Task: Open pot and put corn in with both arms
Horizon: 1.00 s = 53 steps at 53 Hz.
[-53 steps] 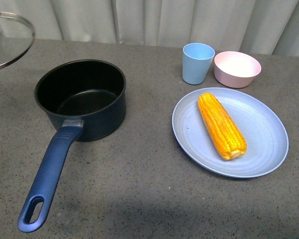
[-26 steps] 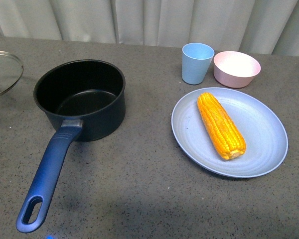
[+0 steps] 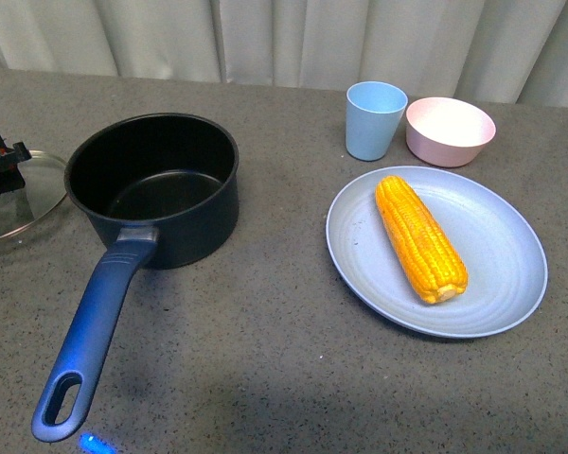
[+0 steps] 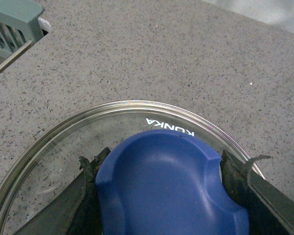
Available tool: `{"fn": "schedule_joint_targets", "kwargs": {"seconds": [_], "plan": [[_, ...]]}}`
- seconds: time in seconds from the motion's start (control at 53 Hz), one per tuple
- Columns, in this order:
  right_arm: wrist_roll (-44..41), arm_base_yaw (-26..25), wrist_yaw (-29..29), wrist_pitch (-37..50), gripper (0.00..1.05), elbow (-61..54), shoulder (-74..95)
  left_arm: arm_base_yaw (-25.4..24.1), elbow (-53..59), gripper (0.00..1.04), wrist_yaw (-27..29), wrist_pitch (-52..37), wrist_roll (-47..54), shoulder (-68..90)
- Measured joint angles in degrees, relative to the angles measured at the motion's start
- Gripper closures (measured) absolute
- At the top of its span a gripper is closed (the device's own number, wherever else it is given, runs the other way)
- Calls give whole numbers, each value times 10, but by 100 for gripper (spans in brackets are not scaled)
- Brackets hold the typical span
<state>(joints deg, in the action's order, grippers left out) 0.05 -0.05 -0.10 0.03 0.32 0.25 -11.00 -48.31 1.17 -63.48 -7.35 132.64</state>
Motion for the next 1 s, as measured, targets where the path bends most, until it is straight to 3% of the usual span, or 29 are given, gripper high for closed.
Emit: {"fn": "schedule_joint_targets", "kwargs": {"seconds": [0.472,0.774,0.962,1.0], "plan": [[0,0,0,0,9,0,0,8,-2,46,-17,14,12,22],[0,0,0,0,9,0,0,4,32,5,3,29,15,-38],[0,0,0,0,9,0,0,-1,115,6,11,27,15,-183],[0,0,0,0,9,0,0,-4,137,12,-16,-4,26,-202]]}}
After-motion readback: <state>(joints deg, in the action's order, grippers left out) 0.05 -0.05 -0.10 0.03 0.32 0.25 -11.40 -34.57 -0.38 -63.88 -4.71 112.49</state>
